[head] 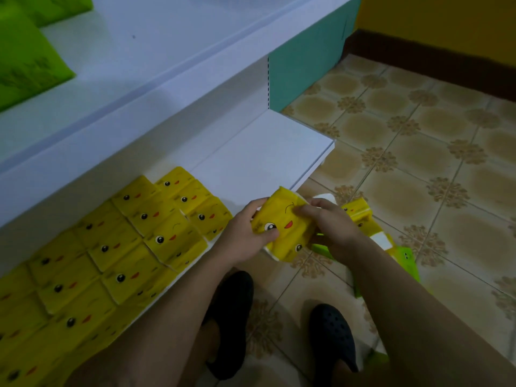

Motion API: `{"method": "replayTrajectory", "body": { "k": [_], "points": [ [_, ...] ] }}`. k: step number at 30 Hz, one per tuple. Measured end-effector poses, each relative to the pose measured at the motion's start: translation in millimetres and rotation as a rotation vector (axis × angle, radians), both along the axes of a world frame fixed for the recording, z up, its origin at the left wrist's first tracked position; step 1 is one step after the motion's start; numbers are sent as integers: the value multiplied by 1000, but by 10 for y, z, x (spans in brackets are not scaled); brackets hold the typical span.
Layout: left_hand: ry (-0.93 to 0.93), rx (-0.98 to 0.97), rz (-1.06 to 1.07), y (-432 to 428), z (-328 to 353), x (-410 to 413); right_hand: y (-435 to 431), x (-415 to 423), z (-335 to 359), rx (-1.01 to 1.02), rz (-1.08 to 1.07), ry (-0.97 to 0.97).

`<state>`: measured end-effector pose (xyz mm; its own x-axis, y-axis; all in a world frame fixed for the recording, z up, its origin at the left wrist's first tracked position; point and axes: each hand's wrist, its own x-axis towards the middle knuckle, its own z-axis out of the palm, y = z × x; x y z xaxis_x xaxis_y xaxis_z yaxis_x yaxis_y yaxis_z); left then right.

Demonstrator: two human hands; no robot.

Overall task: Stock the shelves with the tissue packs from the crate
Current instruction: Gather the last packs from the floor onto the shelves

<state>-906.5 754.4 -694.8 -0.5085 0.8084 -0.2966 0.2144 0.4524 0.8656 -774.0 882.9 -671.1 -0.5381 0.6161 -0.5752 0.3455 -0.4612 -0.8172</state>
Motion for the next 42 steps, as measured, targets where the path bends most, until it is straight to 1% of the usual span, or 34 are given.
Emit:
{"method": "replayTrajectory", "body": {
  "k": [2,3,5,9,10,13,15,17,20,23,24,26,28,30,31,33,36,39,40,42],
  "points": [
    [-15,-26,56,-14,-22,-47,-2,-100,-63,3,13,-9],
    [21,-40,74,-20,-19,-59,-5,-157,-89,8,10,-14],
    [176,-89,56,10,-9,-88,-7,-289,-142,13,-33,-12],
    [575,-302,-114,197,9,-218,-64,-602,-231,7,-134,38],
    [617,-320,-112,241,-13,-322,-84,-684,-258,-20,-149,64],
    [552,-337,-100,300,-147,-698,-127,-881,-353,-109,-138,122],
    [556,-379,-139,296,-243,-922,-107,-1012,-456,-169,-89,139],
    [579,-414,-128,289,-335,-1184,-58,-1179,-544,-240,-52,170],
    [670,-455,-64,301,-482,-1736,79,-1476,-667,-224,-56,200],
    [820,-525,20,324,-615,-2330,190,-1577,-846,-279,-54,282],
    [848,-585,69,324,-658,-2501,229,-1568,-904,-313,-35,289],
    [928,-782,123,306,-764,-2754,314,-1545,-1031,-345,0,249],
    [1032,-935,55,297,-898,-2832,436,-1535,-1133,-267,35,173],
    [1100,-967,-150,291,-1060,-2790,551,-1535,-1200,-190,65,122],
    [1102,-975,-246,281,-1136,-2755,595,-1523,-1236,-166,72,102],
    [1060,-1024,-314,244,-1240,-2714,638,-1489,-1320,-151,73,69],
    [971,-1089,-259,224,-1268,-2695,585,-1477,-1425,-132,129,31],
    [900,-1096,-170,292,-1235,-2568,491,-1467,-1501,-122,202,1],
    [911,-1072,-154,323,-1231,-2498,472,-1455,-1529,-113,211,-16],
    [994,-970,-187,392,-1224,-2296,460,-1416,-1597,-81,189,-54]
  ]
}}
